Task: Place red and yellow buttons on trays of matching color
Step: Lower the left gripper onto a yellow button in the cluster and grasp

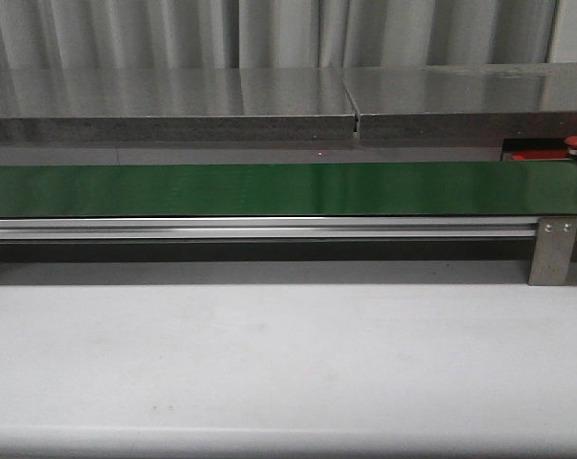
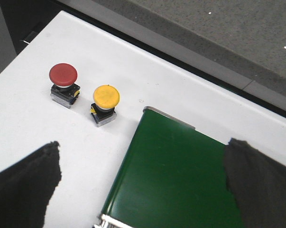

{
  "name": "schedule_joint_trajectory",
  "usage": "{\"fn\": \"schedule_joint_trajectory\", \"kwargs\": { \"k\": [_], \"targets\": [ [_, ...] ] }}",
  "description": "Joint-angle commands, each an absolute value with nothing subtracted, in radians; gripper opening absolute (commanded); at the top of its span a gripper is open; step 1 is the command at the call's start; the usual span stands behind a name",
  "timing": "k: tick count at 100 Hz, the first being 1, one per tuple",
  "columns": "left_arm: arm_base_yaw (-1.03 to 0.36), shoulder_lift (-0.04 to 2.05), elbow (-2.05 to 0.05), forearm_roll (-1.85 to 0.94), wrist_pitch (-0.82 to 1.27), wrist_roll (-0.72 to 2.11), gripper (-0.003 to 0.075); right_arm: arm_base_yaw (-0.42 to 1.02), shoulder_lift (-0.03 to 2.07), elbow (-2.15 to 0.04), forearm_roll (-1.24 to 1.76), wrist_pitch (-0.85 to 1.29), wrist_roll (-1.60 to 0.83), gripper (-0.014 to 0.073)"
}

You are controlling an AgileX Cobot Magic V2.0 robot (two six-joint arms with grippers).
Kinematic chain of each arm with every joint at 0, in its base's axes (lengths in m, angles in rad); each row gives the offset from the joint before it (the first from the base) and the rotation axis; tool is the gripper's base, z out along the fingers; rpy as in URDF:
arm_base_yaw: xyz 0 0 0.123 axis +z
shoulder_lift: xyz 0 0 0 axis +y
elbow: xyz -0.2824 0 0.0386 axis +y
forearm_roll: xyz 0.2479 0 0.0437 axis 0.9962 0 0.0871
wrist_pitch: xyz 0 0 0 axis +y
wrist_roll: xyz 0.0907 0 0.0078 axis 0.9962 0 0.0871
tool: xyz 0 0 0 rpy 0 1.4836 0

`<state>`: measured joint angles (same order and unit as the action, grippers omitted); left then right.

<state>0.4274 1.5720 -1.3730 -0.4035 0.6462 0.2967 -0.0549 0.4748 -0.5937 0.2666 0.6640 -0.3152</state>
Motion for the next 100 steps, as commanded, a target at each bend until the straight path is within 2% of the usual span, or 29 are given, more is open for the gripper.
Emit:
{"fn": "schedule_joint_trajectory", "kwargs": {
  "k": [1,38,100],
  "targets": [
    [0.43,1.655,-1.491,-0.436,0.628,0.287,0.0661,-0.058,0.476,-0.62,0.276,0.588,-0.316,-0.0067],
    [0.43,1.974,-1.748,-0.402,0.632,0.289,0.0661,-0.058,0.476,-0.62,0.276,0.588,-0.316,-0.0067],
    [0.42,2.187,-1.922,-0.4,0.628,0.299,0.0661,-0.058,0.476,-0.62,0.276,0.588,-0.316,-0.0067]
  ]
}}
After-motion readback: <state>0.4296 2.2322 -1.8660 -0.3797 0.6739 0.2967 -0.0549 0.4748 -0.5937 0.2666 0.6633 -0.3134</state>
